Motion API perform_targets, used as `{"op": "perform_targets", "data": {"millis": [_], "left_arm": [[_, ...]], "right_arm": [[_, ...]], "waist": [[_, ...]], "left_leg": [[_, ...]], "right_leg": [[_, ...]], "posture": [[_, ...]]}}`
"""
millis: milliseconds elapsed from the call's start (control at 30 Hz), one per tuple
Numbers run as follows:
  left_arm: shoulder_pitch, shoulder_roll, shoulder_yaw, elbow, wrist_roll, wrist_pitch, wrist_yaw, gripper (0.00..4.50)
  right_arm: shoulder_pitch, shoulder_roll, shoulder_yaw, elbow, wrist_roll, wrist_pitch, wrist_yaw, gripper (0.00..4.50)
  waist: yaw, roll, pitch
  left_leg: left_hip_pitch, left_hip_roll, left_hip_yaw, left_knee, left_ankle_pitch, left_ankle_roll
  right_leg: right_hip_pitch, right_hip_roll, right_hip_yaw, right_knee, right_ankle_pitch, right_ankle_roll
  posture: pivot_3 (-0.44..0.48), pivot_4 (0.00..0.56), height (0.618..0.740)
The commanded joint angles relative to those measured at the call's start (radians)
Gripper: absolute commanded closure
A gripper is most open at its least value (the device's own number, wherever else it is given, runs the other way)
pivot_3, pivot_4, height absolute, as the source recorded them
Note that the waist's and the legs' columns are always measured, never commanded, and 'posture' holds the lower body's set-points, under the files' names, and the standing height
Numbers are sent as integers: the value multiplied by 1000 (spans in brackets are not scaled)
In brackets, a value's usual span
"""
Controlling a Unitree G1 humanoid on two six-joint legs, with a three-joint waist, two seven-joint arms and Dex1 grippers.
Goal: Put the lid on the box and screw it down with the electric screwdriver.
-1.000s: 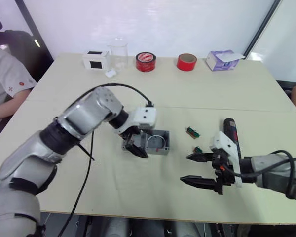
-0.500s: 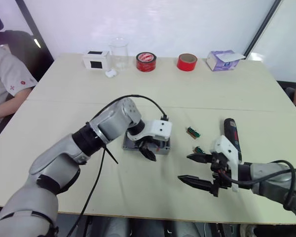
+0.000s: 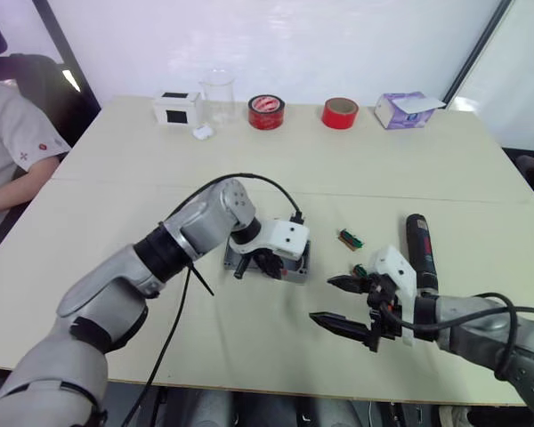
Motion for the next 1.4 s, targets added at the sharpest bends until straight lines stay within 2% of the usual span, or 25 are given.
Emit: {"op": "perform_targets", "data": {"millis": [33, 133, 300, 533, 700, 767, 800, 900, 933, 1067, 1133, 1233, 1300, 1400], "left_arm": [[-36, -14, 19, 109, 20, -269, -60, 4488], [-66, -42, 26, 219, 8, -438, -143, 4488], [-134, -90, -22, 409, -4, -624, -159, 4488], [-224, -131, -133, 545, -132, -711, -159, 4488], [-259, -134, -197, 611, -150, -775, -159, 4488], [-269, -139, -209, 637, -151, -787, -159, 3600], [-274, -139, -211, 647, -152, -794, -159, 3420], [-290, -136, -184, 657, -164, -773, -159, 2280], [-309, -108, -174, 633, -196, -739, -159, 1971], [-357, 35, -114, 483, -338, -540, -159, 1971], [-337, 164, -21, 321, -433, -323, -159, 1971], [-286, 264, 89, 144, -456, -80, -137, 1971], [-217, 326, 159, 19, -395, 163, 55, 1971], [-157, 315, 234, -81, -332, 610, 325, 1971]], "right_arm": [[17, -26, -27, -41, 11, 4, 18, 0], [26, -35, -23, -44, 11, 6, 18, 0], [43, -30, -25, -54, 7, 10, -2, 0], [111, -18, -69, -98, 34, 8, -38, 0], [120, -7, -64, -110, 40, 10, -63, 0], [109, -3, -56, -109, 44, 14, -72, 0], [103, -1, -53, -109, 47, 17, -76, 0], [87, -2, -45, -110, 58, 25, -80, 0], [79, -9, -48, -112, 67, 28, -73, 0], [41, -31, -97, -110, 148, 25, -41, 0], [-26, -41, -128, -83, 216, 10, -21, 0], [-100, -57, -132, -58, 254, 9, -5, 0], [-229, -54, -71, -27, 217, -1, 14, 0], [-373, -29, 27, 10, 153, -9, 40, 0]], "waist": [[0, 0, 0], [-1, 0, 0], [0, 0, 0], [0, 0, 0], [-2, 0, 0], [-2, 0, 0], [-2, 0, 0], [-2, 0, 0], [-2, -1, 0], [-7, -1, 1], [-15, 0, 2], [-22, 0, 1], [-25, 0, 1], [-26, 0, 2]], "left_leg": [[0, 0, 0, 2, 0, 0], [0, 0, 0, 3, 0, 0], [0, 0, 0, 4, -1, 1], [-1, 0, 0, 4, -1, 2], [-1, 0, -1, 4, -1, 2], [-1, 0, -1, 4, -1, 2], [-1, 0, -1, 4, -1, 2], [-1, 0, -1, 4, -1, 2], [-1, 0, -1, 4, -1, 2], [-2, 2, -1, 4, -1, 2], [-2, 3, -1, 4, -1, 3], [0, 4, -2, 4, -2, 3], [0, 4, -3, 4, -2, 3], [1, 4, -3, 5, -2, 3]], "right_leg": [[1, 0, 0, 1, 0, 0], [1, 0, 0, 1, -2, -3], [1, 0, 0, 1, -2, -3], [1, 0, 0, 1, 0, 0], [1, 0, 0, 1, 0, 0], [1, 0, 0, 1, 0, 0], [1, 0, 0, 1, 0, 0], [1, 0, 0, 1, 0, 0], [1, 0, 0, 1, 0, 0], [-1, 0, 0, 2, 0, 0], [-1, 0, 0, 3, 0, 0], [-2, 0, 0, 8, -2, 3], [-1, 0, -1, 9, -2, 4], [-1, 0, 0, 11, -2, 4]], "posture": [[0, 150, 740], [0, 150, 740], [0, 150, 740], [0, 150, 740], [0, 150, 740], [0, 150, 740], [0, 150, 740], [0, 150, 740], [0, 150, 740], [0, 150, 740], [0, 150, 740], [0, 150, 740], [0, 150, 740], [0, 150, 740]]}}
